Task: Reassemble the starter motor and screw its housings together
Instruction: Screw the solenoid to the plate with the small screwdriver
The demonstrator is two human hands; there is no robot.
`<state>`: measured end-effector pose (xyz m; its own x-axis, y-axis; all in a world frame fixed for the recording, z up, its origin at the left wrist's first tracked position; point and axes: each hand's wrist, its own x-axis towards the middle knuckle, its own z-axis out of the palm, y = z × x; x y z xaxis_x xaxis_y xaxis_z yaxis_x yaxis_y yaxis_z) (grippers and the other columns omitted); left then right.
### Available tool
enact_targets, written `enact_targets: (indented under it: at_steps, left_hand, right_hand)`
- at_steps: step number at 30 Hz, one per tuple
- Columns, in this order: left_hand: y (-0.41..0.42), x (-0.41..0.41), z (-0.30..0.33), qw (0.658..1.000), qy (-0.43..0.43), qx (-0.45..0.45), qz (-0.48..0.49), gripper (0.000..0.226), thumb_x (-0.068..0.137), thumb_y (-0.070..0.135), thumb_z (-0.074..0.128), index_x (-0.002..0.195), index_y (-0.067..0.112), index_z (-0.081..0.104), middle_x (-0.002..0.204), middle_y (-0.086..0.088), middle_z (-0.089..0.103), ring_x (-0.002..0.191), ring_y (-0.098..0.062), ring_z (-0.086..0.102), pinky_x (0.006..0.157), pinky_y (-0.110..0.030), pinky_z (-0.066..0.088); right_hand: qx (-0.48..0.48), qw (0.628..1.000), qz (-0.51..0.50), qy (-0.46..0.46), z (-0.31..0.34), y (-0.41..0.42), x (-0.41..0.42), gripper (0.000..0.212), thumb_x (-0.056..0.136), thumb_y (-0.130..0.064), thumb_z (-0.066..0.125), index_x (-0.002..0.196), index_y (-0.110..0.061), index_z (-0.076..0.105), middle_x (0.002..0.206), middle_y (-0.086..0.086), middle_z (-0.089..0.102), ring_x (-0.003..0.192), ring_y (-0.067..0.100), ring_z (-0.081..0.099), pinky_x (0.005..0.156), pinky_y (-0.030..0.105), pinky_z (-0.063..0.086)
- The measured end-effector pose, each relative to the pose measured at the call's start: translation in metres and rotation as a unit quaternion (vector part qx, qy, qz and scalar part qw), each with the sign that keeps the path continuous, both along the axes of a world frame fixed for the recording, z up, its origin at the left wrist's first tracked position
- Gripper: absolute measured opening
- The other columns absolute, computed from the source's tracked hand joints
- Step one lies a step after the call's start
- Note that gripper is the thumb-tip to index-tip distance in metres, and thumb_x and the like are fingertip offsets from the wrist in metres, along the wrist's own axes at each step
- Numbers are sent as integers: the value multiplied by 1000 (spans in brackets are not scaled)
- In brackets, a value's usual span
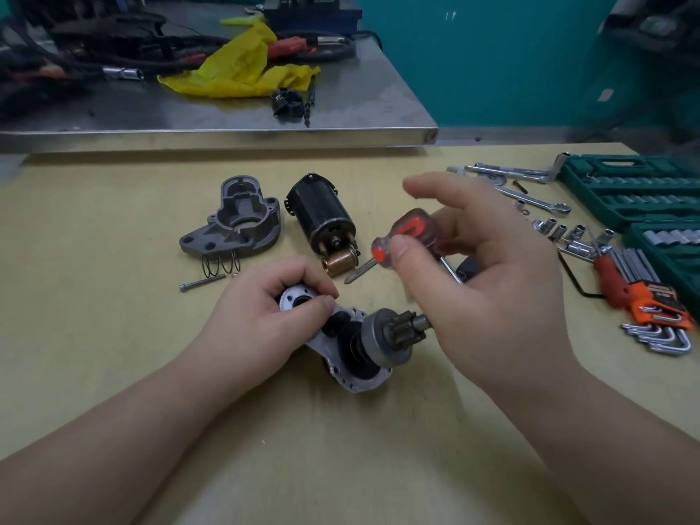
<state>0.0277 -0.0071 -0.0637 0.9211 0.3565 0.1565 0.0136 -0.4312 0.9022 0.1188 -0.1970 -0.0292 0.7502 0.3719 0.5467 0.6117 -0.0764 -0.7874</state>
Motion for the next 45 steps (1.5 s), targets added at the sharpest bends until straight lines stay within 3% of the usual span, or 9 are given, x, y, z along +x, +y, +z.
enact_targets:
  at_steps: [6,11,22,31,45]
  left_hand:
    - [4,-4,-3,999,3,-43,-29,9,80,23,72,89,22,75,84,4,72,75,-8,66,67,-15,50]
    - [6,-5,-6,998,6,-53,-41,17,79,18,69,94,20,75,81,6,70,72,-9,65,64,-17,51]
    - [3,-5,-6,999,-9,-43,-22,11,79,17,69,84,26,73,78,13,69,68,-1,62,60,-10,46]
    - [3,-4,-5,998,-9,-55,-28,8,79,16,70,83,23,72,74,11,67,66,-4,62,60,-13,47]
    - [3,-4,-6,999,-7,-35,-17,11,79,18,70,83,28,72,80,10,71,68,-2,64,59,-10,47]
  right_hand:
    - [-22,1000,-1,-16,-13,6,-8,27,88,-18,76,113,-28,74,94,-12,75,99,15,72,85,21,52]
    - [-25,999,-11,-25,-22,3,-12,27,90,-16,76,116,-23,75,96,-13,74,98,12,69,85,18,51]
    - [-6,999,-13,-41,-26,3,-15,28,91,-15,77,118,-22,73,98,-15,72,95,14,70,82,36,56]
    - [1,999,-1,-42,-26,4,-16,31,91,-14,77,119,-27,69,100,-20,72,97,11,70,83,36,57]
    - [-7,999,3,-46,-28,1,-14,30,92,-11,75,121,-18,73,102,-17,73,98,15,70,83,38,56]
